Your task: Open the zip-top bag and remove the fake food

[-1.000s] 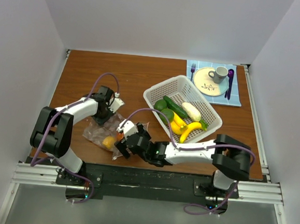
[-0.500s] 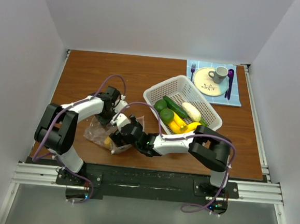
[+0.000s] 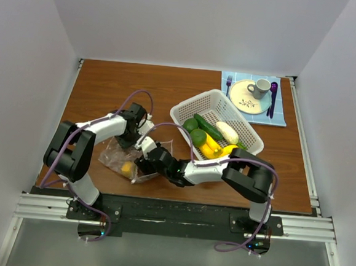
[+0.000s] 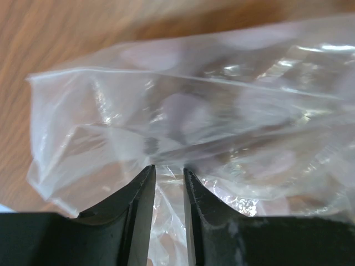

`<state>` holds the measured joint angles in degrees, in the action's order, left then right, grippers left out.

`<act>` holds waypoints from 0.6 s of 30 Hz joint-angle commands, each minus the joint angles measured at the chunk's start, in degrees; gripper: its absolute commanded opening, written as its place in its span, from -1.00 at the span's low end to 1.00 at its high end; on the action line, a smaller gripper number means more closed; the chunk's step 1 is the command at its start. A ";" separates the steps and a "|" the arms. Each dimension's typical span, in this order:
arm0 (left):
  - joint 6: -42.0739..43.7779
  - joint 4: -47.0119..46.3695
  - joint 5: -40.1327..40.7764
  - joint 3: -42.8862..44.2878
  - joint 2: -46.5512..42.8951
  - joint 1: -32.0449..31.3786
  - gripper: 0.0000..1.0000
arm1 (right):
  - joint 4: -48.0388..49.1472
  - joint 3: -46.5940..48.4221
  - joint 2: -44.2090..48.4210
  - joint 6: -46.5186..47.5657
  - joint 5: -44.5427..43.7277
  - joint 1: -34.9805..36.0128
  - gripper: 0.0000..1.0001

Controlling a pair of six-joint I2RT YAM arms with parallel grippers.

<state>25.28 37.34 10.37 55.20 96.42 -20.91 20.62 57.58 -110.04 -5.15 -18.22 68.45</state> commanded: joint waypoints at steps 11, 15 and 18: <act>-1.81 -6.94 3.35 -1.68 4.13 6.93 -0.44 | -5.67 -10.65 29.78 -5.67 -3.28 -0.24 -0.29; -3.21 -3.25 -0.51 1.66 0.88 7.02 -0.42 | -10.15 -11.35 35.93 -5.66 -16.28 -0.59 -0.44; -3.66 1.93 -3.77 6.05 -2.98 7.19 -0.32 | -13.84 -12.32 38.49 -9.60 -31.32 -2.34 -0.54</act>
<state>24.14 34.35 14.33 55.94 97.14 -14.26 12.73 46.46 -75.46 -10.37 -28.53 68.16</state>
